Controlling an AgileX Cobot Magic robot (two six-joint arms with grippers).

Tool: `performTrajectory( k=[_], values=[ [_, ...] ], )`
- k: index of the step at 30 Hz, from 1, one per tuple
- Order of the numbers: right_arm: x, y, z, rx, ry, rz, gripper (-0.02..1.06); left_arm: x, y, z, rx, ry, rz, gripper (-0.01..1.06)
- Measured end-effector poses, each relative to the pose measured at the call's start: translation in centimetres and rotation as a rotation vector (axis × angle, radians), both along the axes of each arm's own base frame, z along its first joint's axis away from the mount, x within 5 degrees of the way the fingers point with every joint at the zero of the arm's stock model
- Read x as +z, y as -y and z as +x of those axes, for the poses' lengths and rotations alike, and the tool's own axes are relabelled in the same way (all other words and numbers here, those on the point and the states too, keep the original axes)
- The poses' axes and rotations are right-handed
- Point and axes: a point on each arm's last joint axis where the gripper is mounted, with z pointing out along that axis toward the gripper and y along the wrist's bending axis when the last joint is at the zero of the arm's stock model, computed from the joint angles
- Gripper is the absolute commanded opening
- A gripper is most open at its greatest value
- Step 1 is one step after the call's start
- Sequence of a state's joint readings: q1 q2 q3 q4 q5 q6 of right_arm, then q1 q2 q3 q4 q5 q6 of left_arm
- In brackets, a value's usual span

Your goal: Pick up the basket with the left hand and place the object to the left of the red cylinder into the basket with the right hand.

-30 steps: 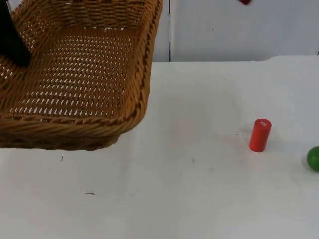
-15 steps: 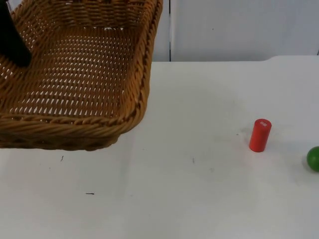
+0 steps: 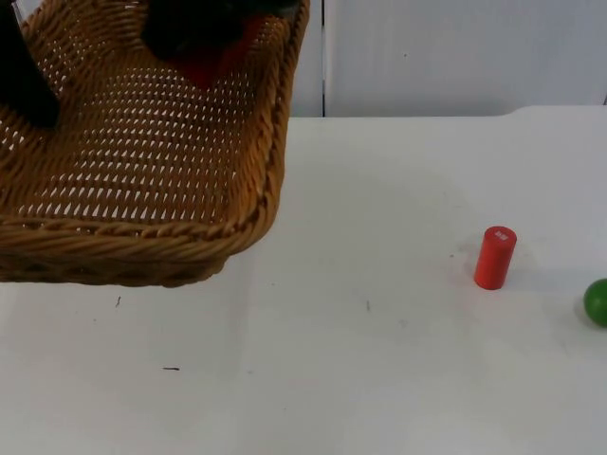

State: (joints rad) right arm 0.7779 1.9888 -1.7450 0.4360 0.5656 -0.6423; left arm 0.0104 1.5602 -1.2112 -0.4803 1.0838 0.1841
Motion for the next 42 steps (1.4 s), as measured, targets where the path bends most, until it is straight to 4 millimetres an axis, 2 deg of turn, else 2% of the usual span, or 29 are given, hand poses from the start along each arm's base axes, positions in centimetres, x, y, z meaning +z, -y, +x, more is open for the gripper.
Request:
performTrajectory(
  k=[6,7,9,10,11,12,13,14,15,18,19,25,29,37,42],
  values=[
    [-1.3,-0.4,0.3,-0.007,-0.034,0.0,0.0,0.0,0.0,0.0,0.0,0.0,0.0,0.0],
    [-1.5,-0.5,0.4,-0.009,-0.038,0.001,0.02,0.0,0.0,0.0,0.0,0.0,0.0,0.0],
    [-1.5,-0.5,0.4,-0.009,-0.038,0.001,0.11,0.0,0.0,0.0,0.0,0.0,0.0,0.0],
    [-1.5,-0.5,0.4,-0.01,-0.039,0.001,0.11,0.0,0.0,0.0,0.0,0.0,0.0,0.0],
    [-1.5,-0.5,0.4,-0.01,-0.039,0.001,0.22,0.0,0.0,0.0,-0.002,0.001,0.0,0.0],
    [-1.5,-0.5,0.4,-0.01,-0.039,0.001,0.27,0.0,0.0,0.0,-0.002,0.001,0.0,0.0],
    [-1.5,-0.5,0.4,-0.01,-0.039,0.001,0.45,0.0,0.0,0.0,-0.002,0.001,0.0,0.0],
    [-1.5,-0.5,0.4,-0.01,-0.039,0.001,0.56,0.0,0.0,0.0,-0.002,0.001,0.0,0.0],
    [-1.5,-0.5,0.3,-0.009,-0.041,0.0,0.56,0.0,0.0,0.0,-0.002,0.001,0.0,0.0],
    [-1.5,-0.5,0.3,-0.009,-0.048,0.002,0.98,0.0,0.0,0.0,-0.004,0.002,0.003,0.0],
    [-1.5,-0.5,0.2,-0.006,-0.054,0.0,1.05,-0.1,0.0,0.0,-0.005,-0.002,0.003,0.0],
    [-1.0,-0.3,-0.1,0.005,-0.063,-0.006,1.05,-0.1,0.0,-0.1,-0.005,-0.004,0.004,0.0],
    [1.5,0.4,-0.8,0.009,-0.027,0.03,1.05,-0.1,0.0,-0.1,-0.009,-0.002,0.005,0.0],
    [4.3,1.4,-2.0,0.027,-0.006,0.052,1.05,-0.1,0.0,-0.1,-0.009,-0.002,0.005,0.0],
    [4.5,2.6,-3.1,0.015,-0.004,0.053,1.05,-0.1,0.0,-0.1,-0.009,-0.002,0.005,0.0]
  ],
)
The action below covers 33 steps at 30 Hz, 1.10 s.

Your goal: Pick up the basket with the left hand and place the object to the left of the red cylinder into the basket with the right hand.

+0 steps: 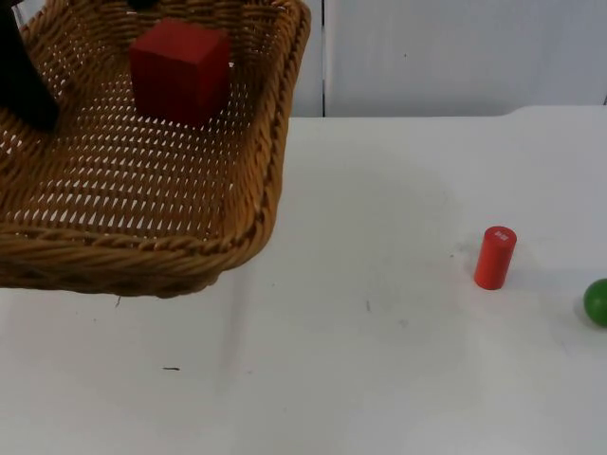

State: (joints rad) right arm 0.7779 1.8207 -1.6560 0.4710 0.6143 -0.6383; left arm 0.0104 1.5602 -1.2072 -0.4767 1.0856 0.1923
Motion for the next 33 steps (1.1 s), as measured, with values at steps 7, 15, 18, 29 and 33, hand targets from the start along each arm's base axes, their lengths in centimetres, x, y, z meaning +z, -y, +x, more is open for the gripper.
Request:
performTrajectory(
  k=[7,15,18,29,33],
  values=[
    [0.7,3.0,-2.7,-0.031,0.023,0.018,1.05,0.0,0.0,0.0,0.001,0.002,0.0,0.0],
    [3.5,6.5,-6.0,-0.051,0.089,0.082,1.05,0.0,0.0,0.0,-0.007,0.005,0.004,0.0],
    [4.6,8.2,-7.8,-0.052,0.114,0.108,1.05,0.0,0.0,0.0,-0.007,0.005,0.004,0.0],
    [6.3,12.9,-12.5,-0.052,0.174,0.171,1.05,0.0,0.0,0.0,-0.014,0.008,0.006,0.0],
    [6.0,14.2,-13.8,-0.052,0.18,0.177,1.05,0.0,0.0,0.0,-0.017,0.009,0.009,0.0]
  ],
)
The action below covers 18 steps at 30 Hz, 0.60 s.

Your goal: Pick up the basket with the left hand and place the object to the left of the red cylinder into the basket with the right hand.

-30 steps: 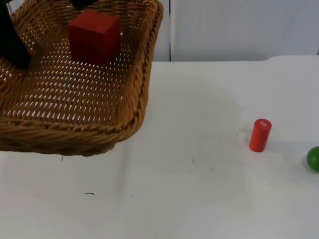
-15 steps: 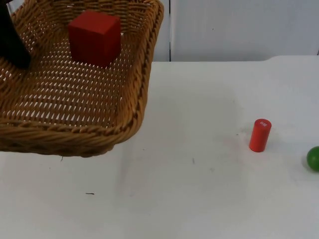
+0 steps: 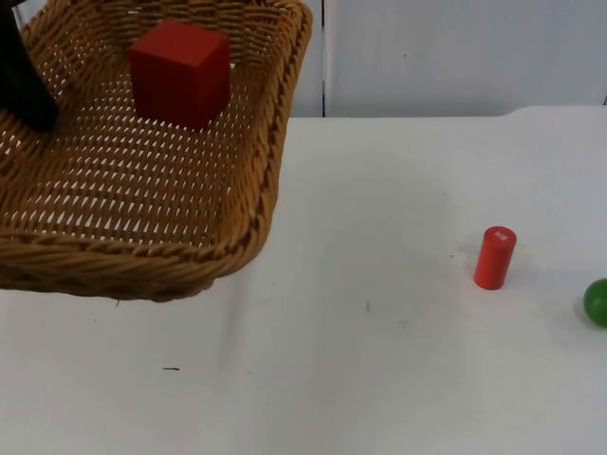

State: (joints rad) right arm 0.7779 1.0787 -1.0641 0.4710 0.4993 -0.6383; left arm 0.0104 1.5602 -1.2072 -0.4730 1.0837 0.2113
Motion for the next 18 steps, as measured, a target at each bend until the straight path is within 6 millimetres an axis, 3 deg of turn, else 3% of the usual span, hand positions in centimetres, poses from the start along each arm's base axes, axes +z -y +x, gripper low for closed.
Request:
performTrajectory(
  k=[18],
  values=[
    [1.5,3.3,-3.5,0.008,0.071,0.068,1.05,0.0,0.0,0.0,-0.011,0.001,0.002,0.0]
  ],
)
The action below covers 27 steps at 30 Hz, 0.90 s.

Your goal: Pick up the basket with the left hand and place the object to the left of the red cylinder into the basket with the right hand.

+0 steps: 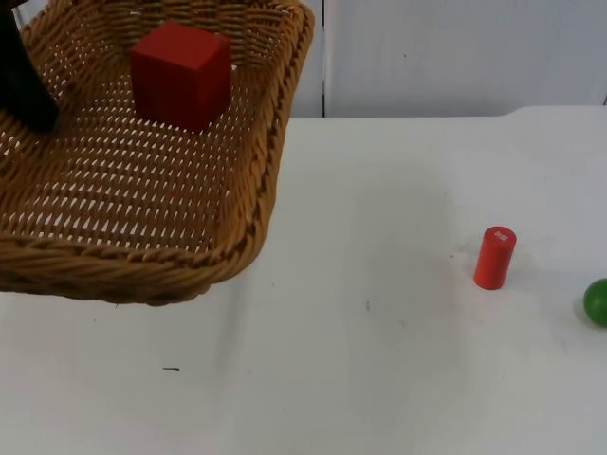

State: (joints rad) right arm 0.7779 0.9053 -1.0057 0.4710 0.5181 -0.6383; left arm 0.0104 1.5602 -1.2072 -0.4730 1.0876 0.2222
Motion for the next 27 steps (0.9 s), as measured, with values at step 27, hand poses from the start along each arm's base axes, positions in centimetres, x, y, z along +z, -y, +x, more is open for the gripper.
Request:
performTrajectory(
  k=[27],
  values=[
    [-0.1,0.4,-0.7,0.025,-0.029,-0.024,1.05,-5.0,0.0,3.3,-0.003,-0.027,-0.003,0.0]
  ],
)
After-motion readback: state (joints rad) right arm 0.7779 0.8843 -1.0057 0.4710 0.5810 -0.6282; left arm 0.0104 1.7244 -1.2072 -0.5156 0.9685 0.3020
